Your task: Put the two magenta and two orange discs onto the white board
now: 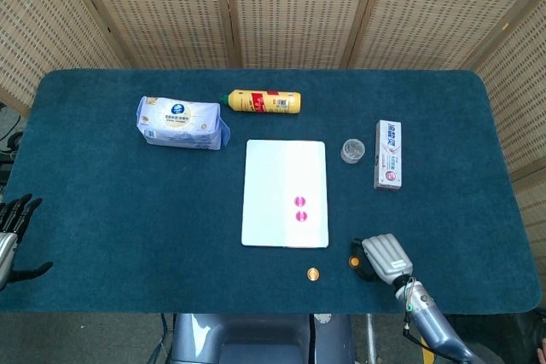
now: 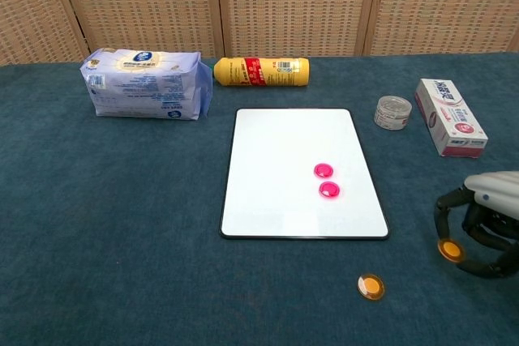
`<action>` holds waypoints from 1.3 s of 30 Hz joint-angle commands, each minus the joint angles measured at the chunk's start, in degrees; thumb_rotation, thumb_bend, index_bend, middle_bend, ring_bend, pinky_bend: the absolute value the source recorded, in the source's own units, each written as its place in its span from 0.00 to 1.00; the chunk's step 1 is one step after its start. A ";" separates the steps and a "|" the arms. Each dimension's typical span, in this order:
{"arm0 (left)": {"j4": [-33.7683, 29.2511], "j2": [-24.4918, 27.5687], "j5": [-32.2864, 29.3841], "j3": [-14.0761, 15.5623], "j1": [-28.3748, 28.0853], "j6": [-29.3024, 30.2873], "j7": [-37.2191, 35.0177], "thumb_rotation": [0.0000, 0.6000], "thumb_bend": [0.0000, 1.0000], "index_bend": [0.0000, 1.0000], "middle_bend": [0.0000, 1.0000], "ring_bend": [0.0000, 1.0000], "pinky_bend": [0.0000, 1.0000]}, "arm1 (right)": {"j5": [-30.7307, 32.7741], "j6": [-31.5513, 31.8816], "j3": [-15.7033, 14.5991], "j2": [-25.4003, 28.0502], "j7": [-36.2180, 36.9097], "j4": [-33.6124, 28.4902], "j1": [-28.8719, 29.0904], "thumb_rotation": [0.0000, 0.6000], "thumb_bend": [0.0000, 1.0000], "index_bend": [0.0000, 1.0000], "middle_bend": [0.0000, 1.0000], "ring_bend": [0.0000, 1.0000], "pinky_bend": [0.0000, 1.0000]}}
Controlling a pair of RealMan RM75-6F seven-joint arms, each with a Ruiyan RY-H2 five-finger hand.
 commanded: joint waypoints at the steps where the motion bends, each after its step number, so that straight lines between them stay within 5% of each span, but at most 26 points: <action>1: 0.00 -0.01 0.05 0.03 0.01 0.02 0.02 1.00 0.00 0.00 0.00 0.00 0.00 | 2.27 -1.25 2.82 0.89 -2.39 -3.24 2.26 1.00 0.36 0.56 0.86 0.87 1.00; 8: 0.15 -0.06 -0.29 -0.10 -0.21 -0.45 -0.03 1.00 0.00 0.00 0.00 0.00 0.00 | 14.26 -5.19 12.79 -2.71 -18.12 -9.82 13.81 1.00 0.36 0.56 0.86 0.87 1.00; 17: 0.41 0.26 -0.86 -0.39 -0.66 -1.34 -1.43 1.00 0.00 0.00 0.00 0.00 0.00 | 39.32 -3.19 19.34 -13.04 -32.91 -2.83 28.93 1.00 0.36 0.56 0.86 0.87 1.00; 32: 1.27 1.24 -1.92 -0.63 -1.70 -3.85 -4.73 1.00 0.00 0.00 0.00 0.00 0.00 | 52.03 -2.99 21.52 -24.07 -36.43 15.25 41.41 1.00 0.36 0.55 0.86 0.87 1.00; 39: 1.52 1.53 -2.06 -0.62 -2.00 -4.54 -5.68 1.00 0.00 0.00 0.00 0.00 0.00 | 53.29 -2.18 20.80 -25.16 -36.50 17.10 42.42 1.00 0.34 0.28 0.86 0.87 1.00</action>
